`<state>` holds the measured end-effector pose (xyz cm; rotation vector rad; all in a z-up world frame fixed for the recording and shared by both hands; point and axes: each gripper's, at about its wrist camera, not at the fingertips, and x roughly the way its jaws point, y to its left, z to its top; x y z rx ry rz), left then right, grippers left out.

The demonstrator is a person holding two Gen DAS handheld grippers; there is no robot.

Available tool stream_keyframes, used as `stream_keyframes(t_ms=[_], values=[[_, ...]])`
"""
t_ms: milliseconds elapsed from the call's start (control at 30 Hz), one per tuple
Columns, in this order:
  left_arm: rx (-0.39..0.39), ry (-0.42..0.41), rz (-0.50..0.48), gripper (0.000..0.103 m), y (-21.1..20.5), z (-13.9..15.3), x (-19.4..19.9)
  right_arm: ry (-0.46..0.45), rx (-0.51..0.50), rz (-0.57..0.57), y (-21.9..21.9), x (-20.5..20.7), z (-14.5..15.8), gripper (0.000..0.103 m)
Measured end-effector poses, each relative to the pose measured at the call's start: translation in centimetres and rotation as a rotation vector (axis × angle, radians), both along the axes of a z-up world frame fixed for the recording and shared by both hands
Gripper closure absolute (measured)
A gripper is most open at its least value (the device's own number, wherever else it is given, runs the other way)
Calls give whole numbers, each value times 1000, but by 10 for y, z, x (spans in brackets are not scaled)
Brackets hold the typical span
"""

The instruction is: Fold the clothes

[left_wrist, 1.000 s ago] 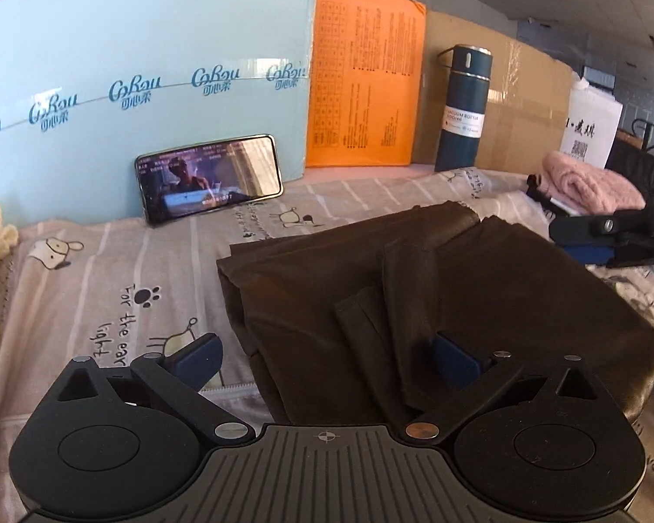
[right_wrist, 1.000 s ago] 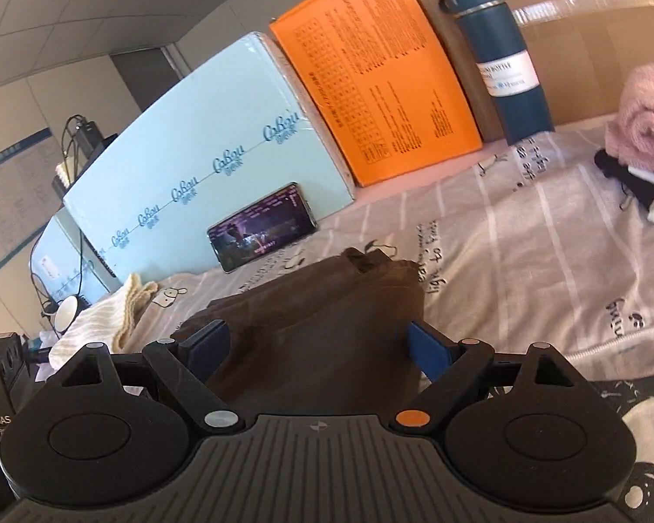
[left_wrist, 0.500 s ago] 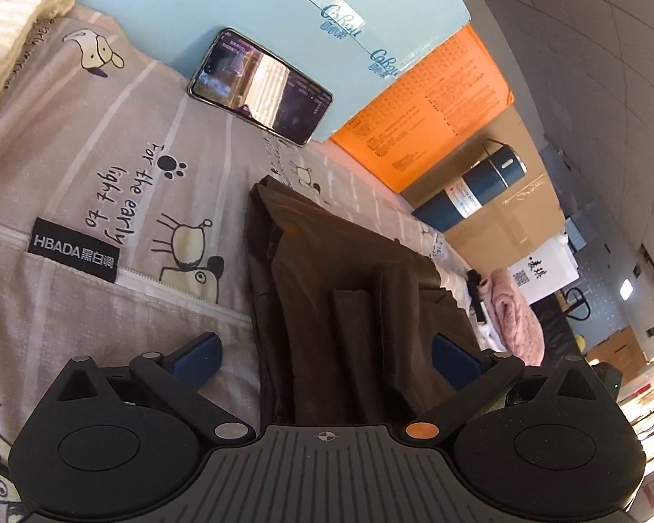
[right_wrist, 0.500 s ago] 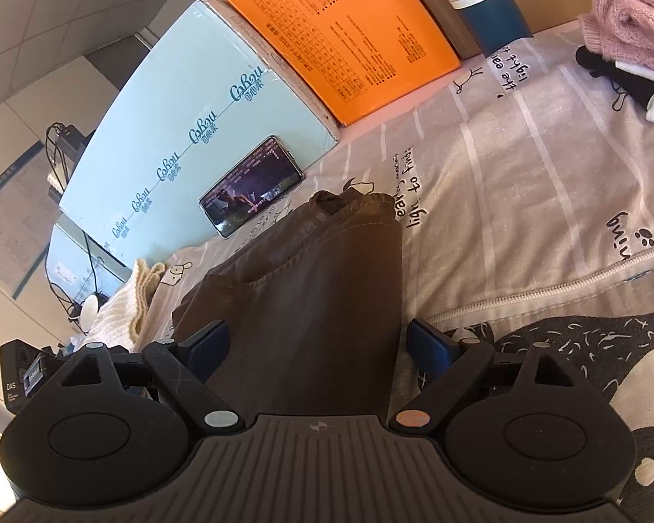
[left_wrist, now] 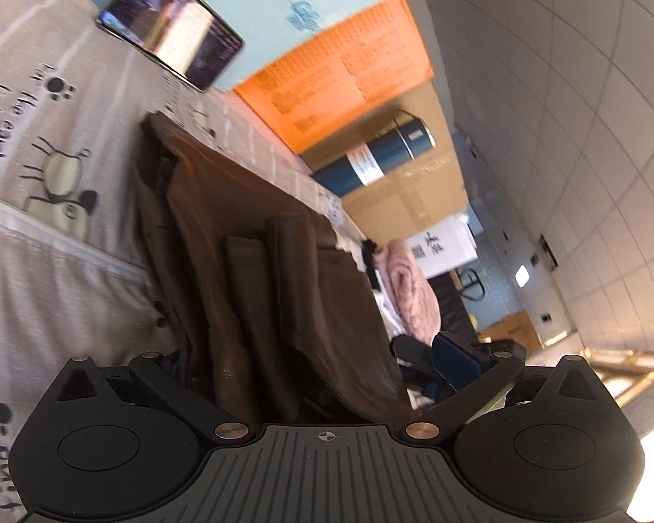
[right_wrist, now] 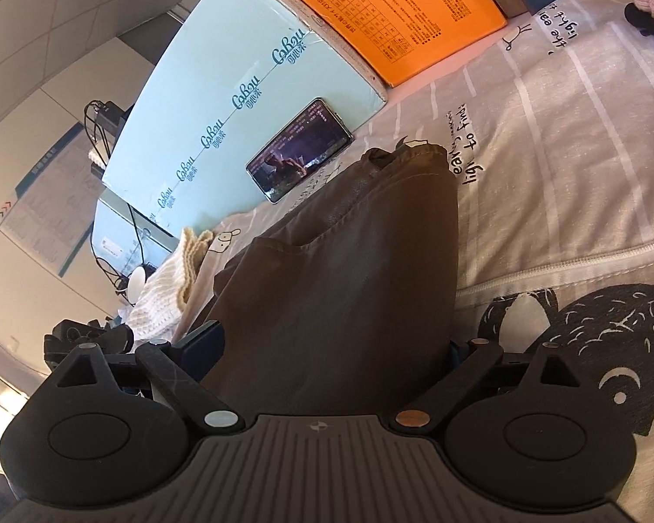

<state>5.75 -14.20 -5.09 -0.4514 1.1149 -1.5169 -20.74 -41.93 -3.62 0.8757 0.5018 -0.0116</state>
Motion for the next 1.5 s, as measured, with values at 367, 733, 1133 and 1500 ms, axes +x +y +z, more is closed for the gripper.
stream_keyframes(t_ms=[367, 733, 1133, 1500], values=[[-19, -280, 13, 2, -15, 7, -40, -65, -53, -81, 7, -7, 2, 32], [72, -448, 117, 65, -13, 13, -42, -47, -147, -113, 12, -3, -2, 71], [-28, -372, 327, 72, 55, 43, -23, -236, 83, -81, 56, 14, 36, 83], [-68, -510, 814, 72, 198, 80, 8, -330, 54, 203, 160, 157, 82, 83]])
